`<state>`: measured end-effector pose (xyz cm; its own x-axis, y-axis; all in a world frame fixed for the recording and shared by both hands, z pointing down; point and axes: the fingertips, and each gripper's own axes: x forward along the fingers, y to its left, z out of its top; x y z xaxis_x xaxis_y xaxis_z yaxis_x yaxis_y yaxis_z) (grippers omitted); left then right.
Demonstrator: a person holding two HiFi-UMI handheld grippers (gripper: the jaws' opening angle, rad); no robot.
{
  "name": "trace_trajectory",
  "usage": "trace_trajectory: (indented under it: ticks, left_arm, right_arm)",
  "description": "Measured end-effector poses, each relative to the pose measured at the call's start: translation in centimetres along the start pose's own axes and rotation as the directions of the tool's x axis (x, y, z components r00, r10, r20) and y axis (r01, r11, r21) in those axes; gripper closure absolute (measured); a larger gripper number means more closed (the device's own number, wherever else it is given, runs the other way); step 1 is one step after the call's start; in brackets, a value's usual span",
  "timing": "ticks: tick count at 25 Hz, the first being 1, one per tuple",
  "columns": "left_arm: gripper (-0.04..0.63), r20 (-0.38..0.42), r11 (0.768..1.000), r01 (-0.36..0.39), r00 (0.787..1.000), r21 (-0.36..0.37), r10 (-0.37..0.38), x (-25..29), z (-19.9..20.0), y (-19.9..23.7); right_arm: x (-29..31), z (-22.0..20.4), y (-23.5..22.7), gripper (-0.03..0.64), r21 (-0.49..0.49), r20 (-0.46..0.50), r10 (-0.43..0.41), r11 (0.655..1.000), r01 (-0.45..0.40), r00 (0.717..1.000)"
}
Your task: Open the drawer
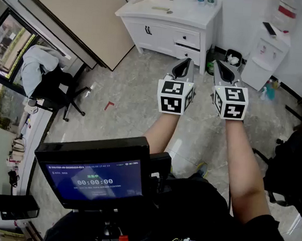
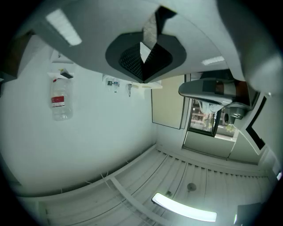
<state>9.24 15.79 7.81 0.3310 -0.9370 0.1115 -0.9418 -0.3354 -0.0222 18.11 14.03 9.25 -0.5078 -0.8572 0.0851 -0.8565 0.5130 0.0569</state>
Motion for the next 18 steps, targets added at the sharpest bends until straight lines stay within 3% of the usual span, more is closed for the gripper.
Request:
trace_trajectory:
  ticks: [11,18]
  left_arm:
    - [0.594,-0.010,0.999,-0.038,0.999,-0.014,0.037,5.9,-1.9,0.9]
    - [0.594,-0.045,0.999,-0.032,0.999,-0.031,0.031,12.3,-4.5,7.7]
  right_arm:
    - [4.9,-2.1,-3.4,0.595,0.001,-0.002,0.053,0.999,-0.053,0.999]
    - [13.8,-4.1,-3.2,0.595,0.019,-0.028,0.060,0.998,-0.059,0.998]
